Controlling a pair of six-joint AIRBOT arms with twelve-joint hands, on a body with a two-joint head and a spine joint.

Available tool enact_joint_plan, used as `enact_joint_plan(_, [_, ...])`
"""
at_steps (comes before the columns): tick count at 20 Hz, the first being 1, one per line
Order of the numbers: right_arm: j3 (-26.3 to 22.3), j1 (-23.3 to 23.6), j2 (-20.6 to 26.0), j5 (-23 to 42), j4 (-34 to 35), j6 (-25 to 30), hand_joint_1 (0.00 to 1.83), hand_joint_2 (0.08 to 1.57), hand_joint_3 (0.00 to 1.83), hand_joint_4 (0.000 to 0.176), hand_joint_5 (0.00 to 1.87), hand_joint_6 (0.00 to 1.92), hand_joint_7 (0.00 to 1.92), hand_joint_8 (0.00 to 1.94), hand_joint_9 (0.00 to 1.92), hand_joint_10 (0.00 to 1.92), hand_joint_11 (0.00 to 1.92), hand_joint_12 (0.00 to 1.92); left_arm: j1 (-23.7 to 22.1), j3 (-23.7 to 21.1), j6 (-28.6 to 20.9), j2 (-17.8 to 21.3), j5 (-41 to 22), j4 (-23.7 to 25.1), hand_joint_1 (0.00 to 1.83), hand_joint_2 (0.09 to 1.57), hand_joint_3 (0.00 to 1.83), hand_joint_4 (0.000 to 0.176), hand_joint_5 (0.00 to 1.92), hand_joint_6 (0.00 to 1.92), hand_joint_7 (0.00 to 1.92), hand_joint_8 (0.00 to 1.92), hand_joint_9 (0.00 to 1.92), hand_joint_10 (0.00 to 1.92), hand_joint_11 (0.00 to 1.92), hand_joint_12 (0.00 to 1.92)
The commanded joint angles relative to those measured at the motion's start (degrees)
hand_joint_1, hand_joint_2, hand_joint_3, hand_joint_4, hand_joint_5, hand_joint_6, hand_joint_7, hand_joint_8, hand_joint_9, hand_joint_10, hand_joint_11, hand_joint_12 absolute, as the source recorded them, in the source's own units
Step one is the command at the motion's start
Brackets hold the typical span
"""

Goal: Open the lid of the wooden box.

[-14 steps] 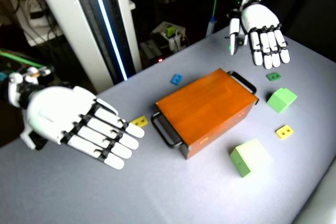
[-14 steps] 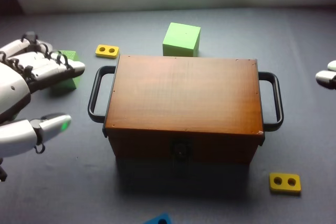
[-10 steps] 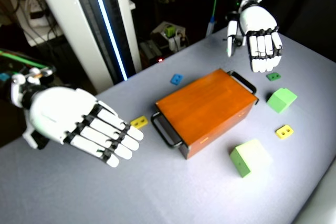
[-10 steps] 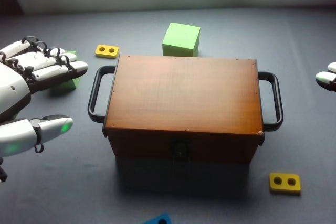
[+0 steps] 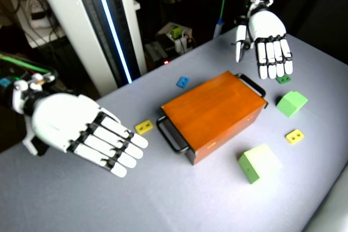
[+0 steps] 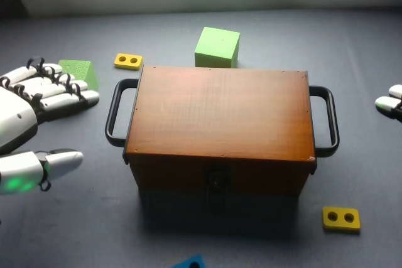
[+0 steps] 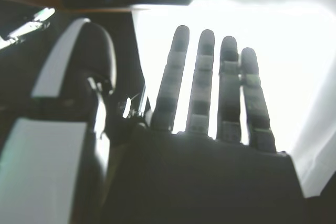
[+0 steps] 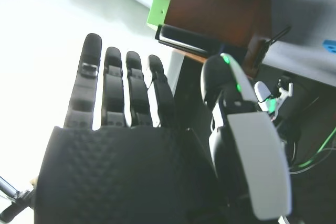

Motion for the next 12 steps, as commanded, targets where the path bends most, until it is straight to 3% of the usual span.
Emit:
enact_joint_plan(1, [0.24,0.76,0.03,5.92,-0.09,0.09,0.46,1.40,0.00,0.000,0.16,0.01,0.09,0.00,0.08,0.06,0.00,0.54,-0.39,0.24,-0.08,0.02,-5.34,-0.41,0.17,1.37,0.00,0.000,0.38,0.02,0.34,0.01,0.25,0.02,0.00,0.26])
enact_joint_plan(2, [0.35,0.87,-0.12,5.57,-0.18,0.09,0.47,1.40,0.00,0.000,0.17,0.00,0.09,0.00,0.08,0.05,0.00,0.51,-0.41,0.28,-0.08,-0.04,-4.79,-0.25,0.18,1.36,0.00,0.000,0.43,0.02,0.40,0.01,0.30,0.02,0.00,0.39])
enact_joint_plan(4, [0.70,1.61,-0.62,4.36,-0.64,0.09,0.49,1.40,0.00,0.000,0.16,0.01,0.09,0.01,0.07,0.03,0.00,0.39,-0.49,0.52,-0.09,-0.50,-3.37,0.25,0.14,1.37,0.00,0.000,0.42,0.01,0.40,0.00,0.30,0.02,0.00,0.42])
enact_joint_plan(7, [1.26,2.66,-1.54,2.83,-1.51,0.09,0.48,1.40,0.00,0.000,0.16,0.00,0.09,0.00,0.09,0.03,0.00,0.39,-1.06,1.02,-0.19,-1.41,-1.51,1.12,0.14,1.38,0.00,0.000,0.40,0.00,0.37,0.00,0.28,0.00,0.00,0.32])
enact_joint_plan(8, [1.49,3.07,-1.86,2.18,-1.82,0.09,0.50,1.40,0.00,0.000,0.17,0.00,0.09,0.00,0.08,0.02,0.00,0.30,-1.27,1.28,-0.52,-1.71,-1.01,1.52,0.16,1.37,0.00,0.000,0.38,0.00,0.37,0.00,0.29,0.00,0.00,0.36])
enact_joint_plan(9, [1.71,3.54,-2.19,1.61,-2.17,0.09,0.50,1.40,0.00,0.000,0.17,0.00,0.10,0.00,0.10,0.02,0.00,0.34,-1.39,1.49,-1.04,-1.94,-0.82,1.90,0.16,1.37,0.00,0.000,0.33,0.00,0.33,0.00,0.26,0.00,0.00,0.34])
enact_joint_plan(10, [2.04,4.26,-2.67,0.89,-2.70,0.10,0.47,1.41,0.00,0.000,0.15,0.00,0.09,0.00,0.08,0.01,0.00,0.25,-1.48,1.60,-1.69,-2.01,-0.81,2.46,0.13,1.37,0.00,0.000,0.25,0.00,0.27,0.00,0.20,0.00,0.00,0.22])
enact_joint_plan(12, [2.49,5.29,-3.26,-0.39,-3.45,0.10,0.47,1.41,0.00,0.000,0.15,0.00,0.09,0.00,0.08,0.01,0.00,0.21,-1.64,1.60,-1.98,-2.01,-0.57,3.13,0.13,1.37,0.00,0.000,0.24,0.00,0.25,0.00,0.19,0.00,0.00,0.20])
